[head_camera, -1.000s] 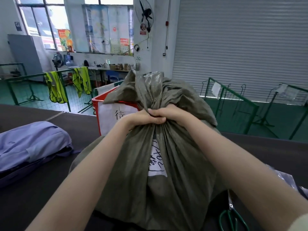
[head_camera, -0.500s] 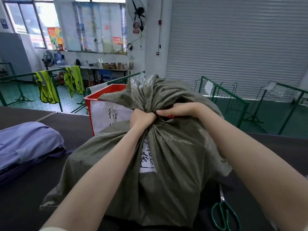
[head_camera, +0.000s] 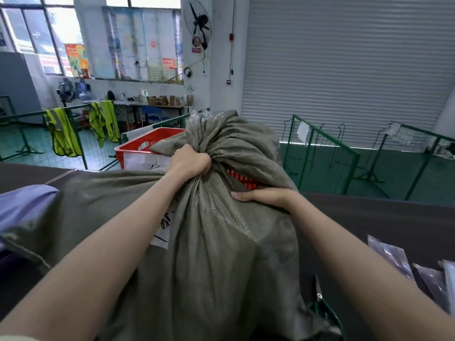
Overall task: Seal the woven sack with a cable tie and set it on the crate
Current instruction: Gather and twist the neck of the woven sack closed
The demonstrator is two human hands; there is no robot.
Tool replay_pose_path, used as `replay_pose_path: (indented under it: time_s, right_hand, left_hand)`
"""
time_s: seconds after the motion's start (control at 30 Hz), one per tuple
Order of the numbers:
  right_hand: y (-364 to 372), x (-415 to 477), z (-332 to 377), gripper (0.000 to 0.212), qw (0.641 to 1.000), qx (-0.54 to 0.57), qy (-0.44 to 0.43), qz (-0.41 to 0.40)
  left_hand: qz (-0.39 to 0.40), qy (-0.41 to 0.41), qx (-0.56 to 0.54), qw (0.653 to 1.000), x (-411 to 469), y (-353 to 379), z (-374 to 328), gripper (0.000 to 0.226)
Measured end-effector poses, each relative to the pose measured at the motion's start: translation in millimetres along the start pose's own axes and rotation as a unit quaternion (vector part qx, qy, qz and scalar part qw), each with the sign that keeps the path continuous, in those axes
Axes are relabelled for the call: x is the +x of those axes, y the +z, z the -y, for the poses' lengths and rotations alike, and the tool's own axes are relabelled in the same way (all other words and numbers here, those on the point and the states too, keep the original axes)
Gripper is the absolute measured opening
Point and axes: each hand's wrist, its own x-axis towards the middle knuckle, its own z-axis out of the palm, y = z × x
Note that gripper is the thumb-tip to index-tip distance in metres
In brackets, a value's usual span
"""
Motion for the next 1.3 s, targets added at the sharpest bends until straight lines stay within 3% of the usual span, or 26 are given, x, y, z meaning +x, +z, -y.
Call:
replay_pose_path:
  time_s: [0.1,0.2,0.4,0.53,0.6,0.67,0.7,0.77,0.83,0.87,1.0,1.07,1.1,1.17,1.3]
  right_hand:
    - [16,-3,2,0.075,0.996,-0.006,0.058,0.065]
    - [44,-3,-2,0.064,0.984,0.006,0.105,0.145]
    - [137,7,-41,0.075,0.969,0.073,0.099,0.213]
    - [188,3,-61,0.077,0.953,0.083,0.114,0.269]
    - [210,-3,-73,0.066,0.944,0.1,0.129,0.287]
    - [218,-9,-92,0.045,0.932,0.208,0.148,0.257]
    - [216,-11,-105,0.033,0.911,0.305,0.161,0.227]
    - [206,-14,-134,0.034,0.806,0.546,0.183,0.14]
    - [200,-17,-162,0.068,0.681,0.71,0.165,0.07]
    - [198,-20,-168,0.08,0.647,0.744,0.155,0.058]
    - [202,-18,-167,0.063,0.552,0.825,0.12,-0.009]
    - [198,-10,-159,0.058,0.527,0.845,0.085,-0.04]
    - [192,-9,-152,0.057,0.532,0.843,0.066,-0.05]
    - [177,-6,-142,0.053,0.583,0.806,0.035,-0.092]
    - [145,-18,-133,0.021,0.785,0.562,-0.027,-0.258]
  left_hand:
    - [0.045,0.029,0.105,0.993,-1,-7,-10,0.014]
    - [0.106,0.043,0.196,0.974,-1,0,-9,0.014]
    - [0.258,0.024,0.292,0.921,-6,35,41,0.005]
    - [0.326,0.024,0.319,0.89,-19,66,65,0.021]
    - [0.365,0.032,0.357,0.859,-31,91,84,0.036]
    - [0.384,0.041,0.383,0.839,-43,114,105,0.039]
    - [0.387,0.049,0.395,0.832,-47,121,114,0.04]
    - [0.387,0.059,0.403,0.827,-48,129,122,0.04]
    - [0.406,0.046,0.391,0.825,-44,131,123,0.037]
    - [0.414,0.045,0.39,0.821,-42,132,123,0.039]
    - [0.401,0.136,0.44,0.792,-40,140,132,0.067]
    - [0.396,0.193,0.439,0.783,-42,138,134,0.071]
    - [0.393,0.213,0.431,0.784,-42,135,135,0.072]
    - [0.384,0.272,0.435,0.768,-44,130,134,0.073]
    - [0.33,0.407,0.492,0.695,-44,129,135,0.075]
